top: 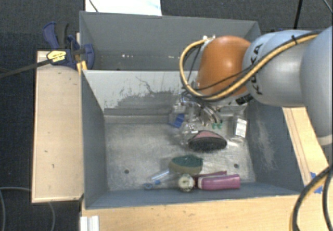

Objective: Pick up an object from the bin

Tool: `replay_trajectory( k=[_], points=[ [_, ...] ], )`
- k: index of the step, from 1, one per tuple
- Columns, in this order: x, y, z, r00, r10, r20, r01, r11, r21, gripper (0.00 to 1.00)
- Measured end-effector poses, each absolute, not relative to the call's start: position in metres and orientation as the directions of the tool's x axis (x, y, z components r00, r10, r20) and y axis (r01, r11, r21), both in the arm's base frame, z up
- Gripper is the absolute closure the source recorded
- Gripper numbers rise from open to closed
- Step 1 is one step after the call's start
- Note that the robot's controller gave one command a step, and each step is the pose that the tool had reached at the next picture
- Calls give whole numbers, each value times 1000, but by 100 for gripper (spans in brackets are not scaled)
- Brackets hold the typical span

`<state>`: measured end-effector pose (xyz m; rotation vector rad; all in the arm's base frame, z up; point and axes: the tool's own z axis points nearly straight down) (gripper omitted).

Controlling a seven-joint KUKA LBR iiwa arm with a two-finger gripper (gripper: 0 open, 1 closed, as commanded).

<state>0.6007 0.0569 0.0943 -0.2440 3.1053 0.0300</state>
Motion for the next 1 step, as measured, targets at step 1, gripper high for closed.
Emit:
replay_trajectory(
  k=[1],
  points=[
    [593,45,80,-989,-145,-1,-145,989,2,100]
  ],
)
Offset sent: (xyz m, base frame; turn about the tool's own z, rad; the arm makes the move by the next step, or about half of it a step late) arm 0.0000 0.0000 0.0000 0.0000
